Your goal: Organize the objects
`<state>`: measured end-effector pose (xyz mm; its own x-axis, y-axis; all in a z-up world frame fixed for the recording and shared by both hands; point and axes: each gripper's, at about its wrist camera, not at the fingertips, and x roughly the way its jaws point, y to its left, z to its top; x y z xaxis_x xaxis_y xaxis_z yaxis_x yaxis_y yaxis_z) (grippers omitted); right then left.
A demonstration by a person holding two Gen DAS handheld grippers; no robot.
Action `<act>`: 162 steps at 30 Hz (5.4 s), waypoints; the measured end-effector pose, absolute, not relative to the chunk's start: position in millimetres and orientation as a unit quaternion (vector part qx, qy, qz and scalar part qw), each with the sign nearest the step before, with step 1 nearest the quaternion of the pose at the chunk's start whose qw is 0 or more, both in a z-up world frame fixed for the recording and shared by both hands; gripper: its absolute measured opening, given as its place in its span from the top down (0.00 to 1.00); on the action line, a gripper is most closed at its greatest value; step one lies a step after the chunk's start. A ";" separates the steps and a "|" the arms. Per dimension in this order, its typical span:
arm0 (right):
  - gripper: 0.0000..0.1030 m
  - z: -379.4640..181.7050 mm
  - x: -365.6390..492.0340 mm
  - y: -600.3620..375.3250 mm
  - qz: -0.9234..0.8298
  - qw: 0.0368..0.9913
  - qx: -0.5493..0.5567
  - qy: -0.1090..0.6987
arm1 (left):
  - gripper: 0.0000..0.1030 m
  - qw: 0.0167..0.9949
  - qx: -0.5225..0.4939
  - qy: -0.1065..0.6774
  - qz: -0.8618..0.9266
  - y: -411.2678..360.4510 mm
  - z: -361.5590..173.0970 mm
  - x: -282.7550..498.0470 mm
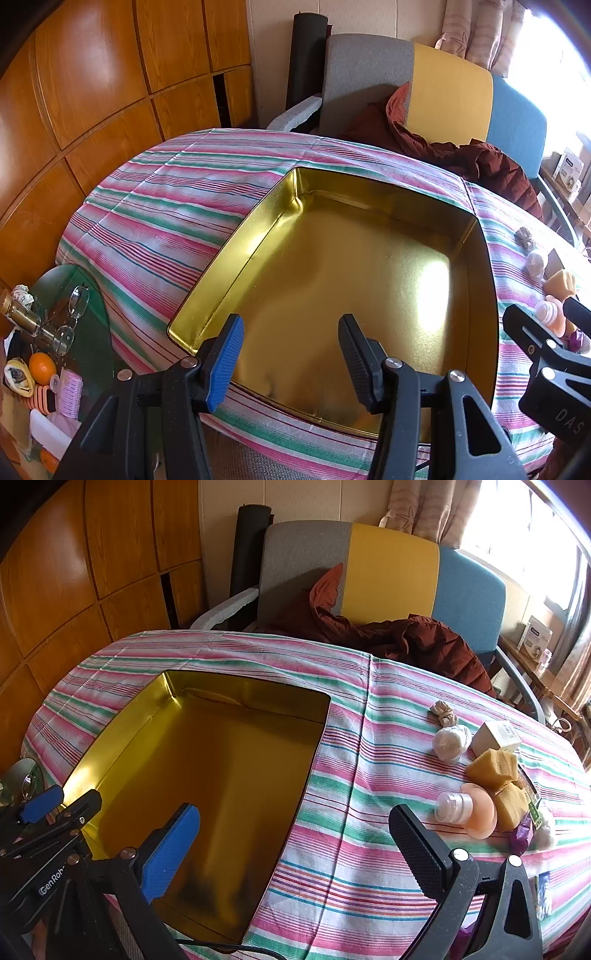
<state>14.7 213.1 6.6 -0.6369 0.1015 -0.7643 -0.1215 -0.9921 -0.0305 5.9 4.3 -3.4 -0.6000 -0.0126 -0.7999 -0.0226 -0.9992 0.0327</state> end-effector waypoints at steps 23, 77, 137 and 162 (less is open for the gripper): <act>0.00 24.9 52.2 268.5 0.922 0.097 -0.375 0.023 | 0.48 0.151 -0.470 -0.040 0.869 35.1 -15.6 25.9; 0.49 -88.2 175.0 506.8 0.837 0.298 -0.433 0.153 | 0.63 0.553 -0.401 0.220 0.696 310.6 -70.9 124.7; 0.49 -16.5 50.7 270.2 0.916 0.008 -0.401 0.027 | 0.55 0.113 -0.488 -0.050 0.864 -18.1 -64.5 -69.9; 0.48 -46.1 -45.5 142.3 0.875 -0.097 -0.474 -0.022 | 0.55 0.031 -0.447 -0.087 0.890 -52.0 -11.9 -67.3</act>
